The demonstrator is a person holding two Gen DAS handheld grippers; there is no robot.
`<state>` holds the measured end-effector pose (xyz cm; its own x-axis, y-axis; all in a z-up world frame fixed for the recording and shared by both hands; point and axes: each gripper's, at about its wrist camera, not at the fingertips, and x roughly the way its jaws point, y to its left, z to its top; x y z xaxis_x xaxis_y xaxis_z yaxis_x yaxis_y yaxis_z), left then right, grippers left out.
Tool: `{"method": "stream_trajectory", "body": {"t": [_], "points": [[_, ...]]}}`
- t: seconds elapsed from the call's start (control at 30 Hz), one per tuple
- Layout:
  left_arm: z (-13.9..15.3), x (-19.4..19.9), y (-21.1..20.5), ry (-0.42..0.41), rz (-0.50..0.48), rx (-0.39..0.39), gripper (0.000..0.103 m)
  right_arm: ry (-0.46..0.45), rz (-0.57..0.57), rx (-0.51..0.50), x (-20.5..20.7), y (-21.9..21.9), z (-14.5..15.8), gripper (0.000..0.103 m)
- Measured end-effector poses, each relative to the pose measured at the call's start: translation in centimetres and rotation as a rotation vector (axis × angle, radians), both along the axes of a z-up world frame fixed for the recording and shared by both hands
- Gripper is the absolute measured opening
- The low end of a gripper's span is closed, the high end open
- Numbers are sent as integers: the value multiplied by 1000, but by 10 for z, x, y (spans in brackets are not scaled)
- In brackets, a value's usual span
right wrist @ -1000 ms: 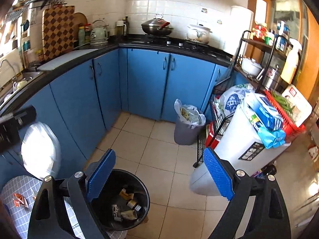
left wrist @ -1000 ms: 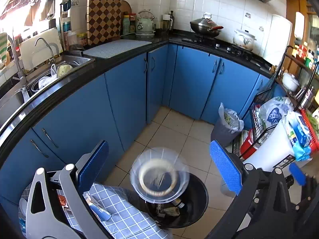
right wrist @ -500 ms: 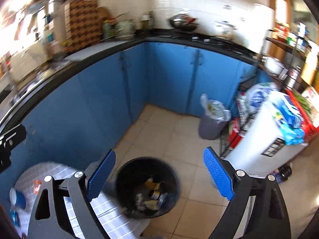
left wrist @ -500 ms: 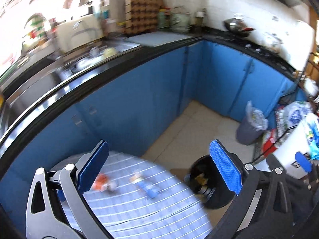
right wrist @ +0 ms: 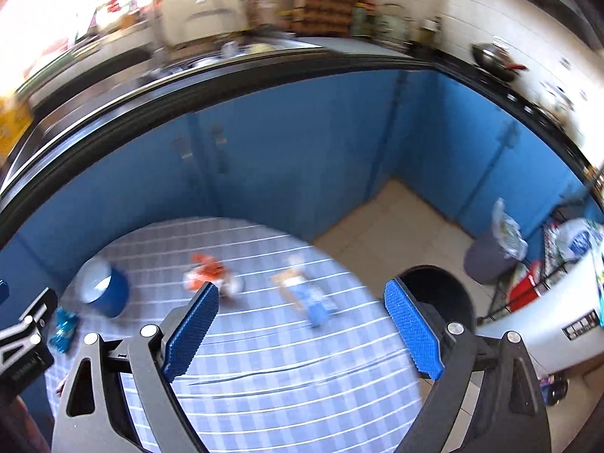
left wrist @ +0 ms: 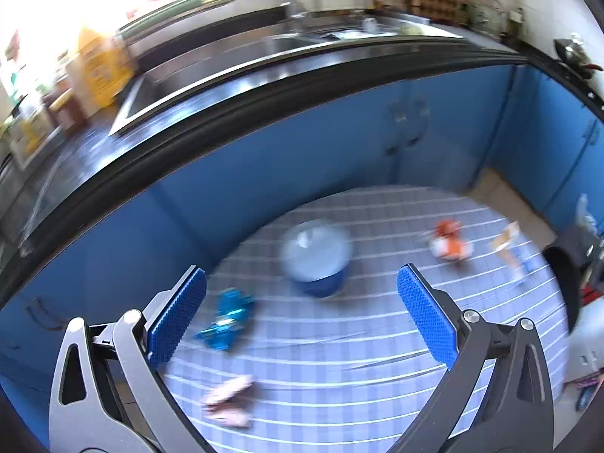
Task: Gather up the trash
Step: 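Move both tools back to the table toward the pink wrapper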
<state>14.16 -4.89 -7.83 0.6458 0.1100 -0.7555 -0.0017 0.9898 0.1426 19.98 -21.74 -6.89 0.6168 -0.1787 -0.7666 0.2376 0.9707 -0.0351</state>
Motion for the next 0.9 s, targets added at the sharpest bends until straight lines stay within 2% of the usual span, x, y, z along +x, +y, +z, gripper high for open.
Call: {"method": "stream_trajectory", "body": {"t": [0.1,0.17,0.33,0.53,0.63,0.73,0.77,0.83,0.87,0.9], "points": [[-23,-19,37,11,24,15,100,8,82,-2,8,39,-13,87],[-39,-32,52,11,31,40,100,17,129,-6,13,61,-21,87],[-74,-54,82,68,39,39,97,54,232,-31,20,113,-41,87],[-103,-79,94,112,39,51,95,70,279,-38,20,140,-55,87],[-117,-86,103,137,55,30,94,68,295,-42,20,147,-60,87],[-128,-88,100,160,44,21,89,66,310,-55,20,150,-64,87],[-132,-89,100,170,36,18,83,66,315,-60,21,152,-65,87],[-139,-87,99,200,13,-19,58,65,321,-69,23,154,-67,87],[-139,-86,98,199,1,-38,51,64,322,-71,25,154,-67,87],[-139,-84,95,196,-9,-35,38,62,323,-73,28,154,-67,87]]}}
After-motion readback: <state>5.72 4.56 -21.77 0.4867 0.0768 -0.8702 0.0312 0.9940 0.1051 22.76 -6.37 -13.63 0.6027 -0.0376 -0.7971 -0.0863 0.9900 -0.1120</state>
